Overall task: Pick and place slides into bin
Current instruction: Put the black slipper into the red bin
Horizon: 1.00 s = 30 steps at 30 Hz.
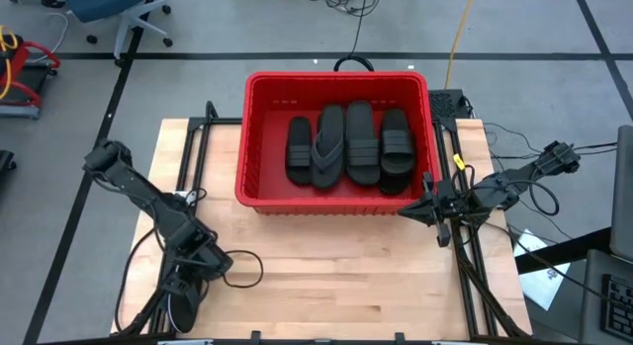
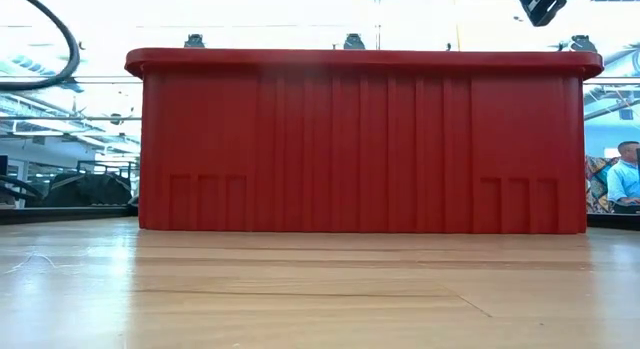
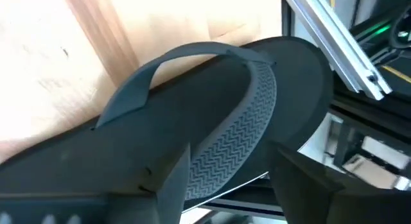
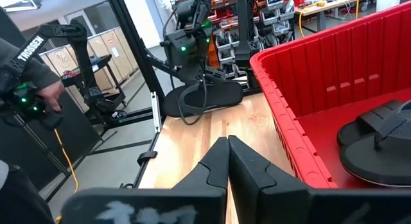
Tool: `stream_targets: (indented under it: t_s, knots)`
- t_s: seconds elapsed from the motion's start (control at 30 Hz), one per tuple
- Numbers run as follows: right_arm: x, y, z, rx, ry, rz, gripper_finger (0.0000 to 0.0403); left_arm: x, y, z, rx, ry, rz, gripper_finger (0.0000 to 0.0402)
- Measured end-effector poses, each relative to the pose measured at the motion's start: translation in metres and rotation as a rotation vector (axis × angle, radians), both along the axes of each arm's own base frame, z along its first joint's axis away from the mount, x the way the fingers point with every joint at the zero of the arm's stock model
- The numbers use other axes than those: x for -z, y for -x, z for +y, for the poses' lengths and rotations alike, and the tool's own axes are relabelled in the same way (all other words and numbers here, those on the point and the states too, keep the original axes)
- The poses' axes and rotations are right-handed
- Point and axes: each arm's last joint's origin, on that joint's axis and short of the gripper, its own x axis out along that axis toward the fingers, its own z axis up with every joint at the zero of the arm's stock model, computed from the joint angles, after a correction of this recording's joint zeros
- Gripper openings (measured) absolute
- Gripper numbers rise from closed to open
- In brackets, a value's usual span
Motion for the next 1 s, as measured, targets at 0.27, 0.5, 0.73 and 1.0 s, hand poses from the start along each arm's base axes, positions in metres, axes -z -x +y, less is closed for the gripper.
stream_targets:
  t_s: [0.27, 0.5, 0.73, 1.0]
  knots:
    - [0.0, 0.0, 0.0, 0.001, -0.007, 0.001, 0.0, 0.017, -0.003, 0.011, -0.062, 0.019, 0.043, 0.0153]
    - [0.0, 0.0, 0.0, 0.0, -0.008, 0.001, 0.0, 0.02, -0.005, 0.016, -0.105, 0.028, 0.082, 0.014]
    - [0.0, 0.0, 0.0, 0.0, -0.008, 0.001, 0.0, 0.019, -0.004, 0.015, -0.073, 0.073, 0.087, 0.014]
    - [0.0, 0.0, 0.0, 0.0, -0.008, 0.001, 0.0, 0.018, -0.005, 0.012, -0.059, 0.122, 0.087, 0.0119]
